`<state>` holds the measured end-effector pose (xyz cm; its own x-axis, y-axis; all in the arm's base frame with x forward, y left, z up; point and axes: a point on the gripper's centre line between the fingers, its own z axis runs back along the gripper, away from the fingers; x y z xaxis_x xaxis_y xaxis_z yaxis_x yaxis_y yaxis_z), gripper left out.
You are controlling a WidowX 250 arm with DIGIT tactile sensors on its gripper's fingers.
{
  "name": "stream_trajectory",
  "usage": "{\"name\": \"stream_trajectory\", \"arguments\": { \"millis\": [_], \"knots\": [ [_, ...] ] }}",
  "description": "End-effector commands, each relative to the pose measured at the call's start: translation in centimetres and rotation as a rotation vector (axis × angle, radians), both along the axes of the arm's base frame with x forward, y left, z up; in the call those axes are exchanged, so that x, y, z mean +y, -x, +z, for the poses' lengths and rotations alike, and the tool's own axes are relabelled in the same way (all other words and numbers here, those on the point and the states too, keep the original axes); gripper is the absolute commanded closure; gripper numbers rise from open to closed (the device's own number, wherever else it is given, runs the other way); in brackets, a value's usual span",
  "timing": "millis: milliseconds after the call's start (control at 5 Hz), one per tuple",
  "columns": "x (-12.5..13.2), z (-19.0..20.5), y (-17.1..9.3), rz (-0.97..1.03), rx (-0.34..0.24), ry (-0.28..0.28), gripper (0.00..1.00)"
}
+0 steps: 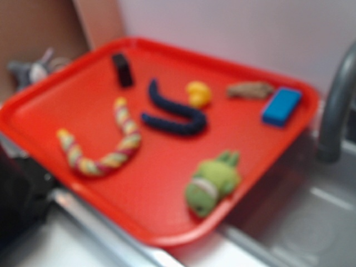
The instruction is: Grab the yellow duck.
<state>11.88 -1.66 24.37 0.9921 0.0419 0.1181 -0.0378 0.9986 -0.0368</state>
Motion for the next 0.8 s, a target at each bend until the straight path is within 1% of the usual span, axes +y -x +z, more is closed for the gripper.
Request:
{"name": "stream_trajectory", "arguments": {
  "millis": [0, 200, 400, 600],
  "knots": [
    [0.0, 0.0, 0.0, 0.0, 0.0, 0.0, 0.0],
    [1.0, -5.0, -4.5, 0.013, 0.051, -0.209, 0.0],
    [-1.3, -8.2, -9.3, -0.124, -0.072, -0.162, 0.0],
    [-1.7, -10.6, -12.5, -0.091, -0.106, -0.191, 0.0]
  ]
}}
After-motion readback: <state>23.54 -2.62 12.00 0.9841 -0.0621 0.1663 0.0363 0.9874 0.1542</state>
